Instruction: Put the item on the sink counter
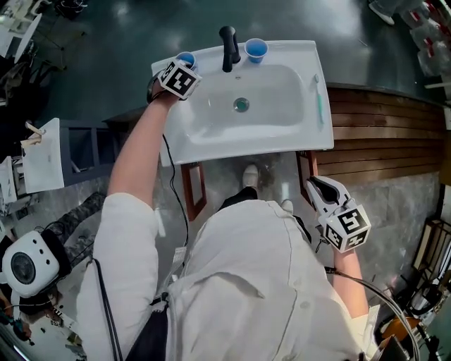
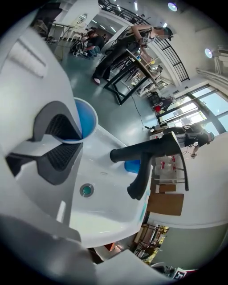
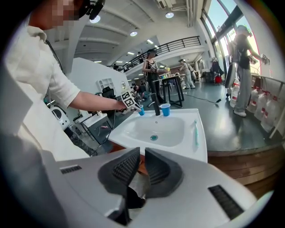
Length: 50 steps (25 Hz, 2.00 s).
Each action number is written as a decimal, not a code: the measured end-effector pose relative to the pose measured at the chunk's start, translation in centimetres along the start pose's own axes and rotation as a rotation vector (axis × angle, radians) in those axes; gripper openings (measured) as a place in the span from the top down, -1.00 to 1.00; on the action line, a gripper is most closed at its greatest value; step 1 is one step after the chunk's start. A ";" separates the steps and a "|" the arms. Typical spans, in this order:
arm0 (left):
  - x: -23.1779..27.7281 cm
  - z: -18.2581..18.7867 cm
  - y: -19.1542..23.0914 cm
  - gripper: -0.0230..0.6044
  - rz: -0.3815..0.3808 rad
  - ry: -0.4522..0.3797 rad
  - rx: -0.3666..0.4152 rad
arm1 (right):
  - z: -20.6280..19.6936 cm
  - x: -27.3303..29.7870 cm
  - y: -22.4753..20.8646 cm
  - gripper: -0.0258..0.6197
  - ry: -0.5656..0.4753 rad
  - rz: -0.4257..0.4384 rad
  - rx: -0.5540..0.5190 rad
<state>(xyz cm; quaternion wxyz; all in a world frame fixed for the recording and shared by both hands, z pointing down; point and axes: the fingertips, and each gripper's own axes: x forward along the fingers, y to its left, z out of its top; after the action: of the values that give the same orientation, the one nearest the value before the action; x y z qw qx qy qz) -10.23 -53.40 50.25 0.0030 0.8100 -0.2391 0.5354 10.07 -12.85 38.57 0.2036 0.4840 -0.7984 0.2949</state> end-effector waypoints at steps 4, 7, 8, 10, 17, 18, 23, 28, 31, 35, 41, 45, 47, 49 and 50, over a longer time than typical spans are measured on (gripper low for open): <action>-2.7 0.8 -2.2 0.85 0.002 -0.061 -0.024 | -0.5 -1.1 0.3 0.82 -0.011 0.034 -0.020; -5.2 0.7 -5.0 0.85 0.004 -0.077 -0.026 | -1.5 -1.9 0.4 0.82 -0.014 0.073 -0.039; -5.9 0.6 -6.1 0.85 0.003 -0.078 -0.028 | -2.0 -2.2 0.5 0.82 -0.015 0.087 -0.042; -7.4 0.1 -8.7 0.86 -0.005 -0.080 -0.043 | -2.8 -3.1 0.6 0.82 -0.015 0.114 -0.050; -13.1 -0.1 -18.6 0.86 -0.023 -0.128 -0.094 | -5.8 -7.2 0.6 0.82 -0.012 0.191 -0.116; -13.7 -0.4 -20.3 0.86 -0.028 -0.128 -0.104 | -6.4 -7.7 0.6 0.82 -0.008 0.199 -0.125; -16.0 -1.9 -29.3 0.86 -0.061 -0.144 -0.118 | -9.1 -10.2 1.5 0.82 0.001 0.247 -0.169; -16.1 -4.4 -37.8 0.86 -0.106 -0.130 -0.146 | -11.4 -11.9 2.9 0.82 0.013 0.285 -0.201; -14.1 -6.8 -42.2 0.86 -0.143 -0.099 -0.147 | -13.4 -12.5 3.6 0.82 0.025 0.299 -0.202; -10.4 -9.8 -45.5 0.86 -0.175 -0.075 -0.162 | -16.2 -12.2 4.1 0.82 0.062 0.303 -0.200; -3.1 -12.4 -46.4 0.86 -0.164 -0.040 -0.149 | -19.6 -10.2 4.5 0.82 0.116 0.320 -0.200; 2.5 -13.6 -45.6 0.86 -0.147 -0.023 -0.107 | -21.2 -7.7 4.3 0.82 0.137 0.315 -0.179; 5.1 -14.1 -44.6 0.86 -0.130 -0.018 -0.082 | -22.0 -6.0 4.3 0.82 0.150 0.316 -0.170; 7.6 -14.6 -43.4 0.86 -0.112 -0.014 -0.063 | -22.6 -4.3 4.3 0.82 0.168 0.317 -0.177; 8.8 -14.8 -42.9 0.86 -0.106 -0.013 -0.053 | -22.9 -3.5 4.3 0.82 0.175 0.319 -0.186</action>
<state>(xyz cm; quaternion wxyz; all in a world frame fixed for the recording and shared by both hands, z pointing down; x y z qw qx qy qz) -3.55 -14.92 74.96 0.0513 0.8246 -0.2100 0.5228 8.68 6.27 52.26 0.2668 0.3030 -0.8679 0.2894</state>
